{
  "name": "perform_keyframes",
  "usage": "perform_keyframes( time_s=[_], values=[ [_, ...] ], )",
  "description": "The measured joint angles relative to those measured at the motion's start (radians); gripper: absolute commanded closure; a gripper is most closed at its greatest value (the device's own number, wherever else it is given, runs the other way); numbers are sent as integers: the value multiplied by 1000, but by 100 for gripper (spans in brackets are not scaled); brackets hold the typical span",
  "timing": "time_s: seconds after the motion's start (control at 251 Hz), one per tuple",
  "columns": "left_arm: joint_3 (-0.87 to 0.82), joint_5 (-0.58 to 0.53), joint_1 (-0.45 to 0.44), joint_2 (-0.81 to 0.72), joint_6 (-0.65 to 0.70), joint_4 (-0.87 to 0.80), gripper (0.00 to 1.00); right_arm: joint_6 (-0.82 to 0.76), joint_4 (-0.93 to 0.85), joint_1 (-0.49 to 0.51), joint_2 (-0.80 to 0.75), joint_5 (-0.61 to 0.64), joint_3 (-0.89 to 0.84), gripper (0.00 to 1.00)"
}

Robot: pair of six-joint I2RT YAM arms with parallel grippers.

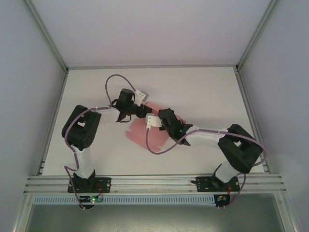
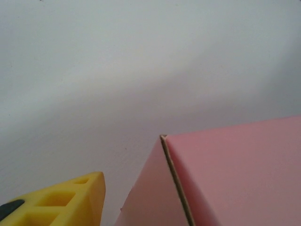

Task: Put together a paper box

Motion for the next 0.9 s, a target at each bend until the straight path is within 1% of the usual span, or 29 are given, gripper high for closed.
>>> perform_keyframes(
  time_s=[0.152, 0.311, 0.331, 0.415, 0.447, 0.543, 0.583, 0.615, 0.67, 0.722, 0.802, 0.898],
  values=[
    [-21, -51, -8, -20, 0, -3, 45, 1, 0, -5, 0, -8, 0, 100],
    [-88, -130, -10, -64, -3, -20, 45, 0, 1, -5, 0, -19, 0, 100],
    [-93, -135, -10, -68, -3, -26, 47, 0, 1, -5, 0, -19, 0, 100],
    [-108, -144, -10, -78, -6, -41, 61, 0, 2, -5, 0, -25, -2, 100],
    [-109, -142, -12, -80, -7, -43, 64, 0, 3, -5, 0, -27, -3, 100],
    [-109, -154, -26, -85, -14, -49, 65, 0, 5, -5, 0, -31, -4, 100],
    [-109, -167, -29, -86, -15, -52, 62, 0, 5, -5, 0, -31, -5, 100],
    [-108, -183, -35, -86, -19, -55, 62, 0, 5, -5, 0, -31, -5, 100],
    [-101, -231, -46, -86, -23, -64, 60, 0, 5, -5, 0, -30, -5, 100],
    [-84, -296, -68, -86, -31, -90, 73, 0, 2, -5, 0, -26, -5, 100],
    [-35, -418, -119, -79, -61, -152, 86, 1, 0, -5, 0, -18, -5, 100],
    [29, -561, -173, -46, -91, -209, 87, 4, 2, -5, 0, 2, -5, 100]
  ],
)
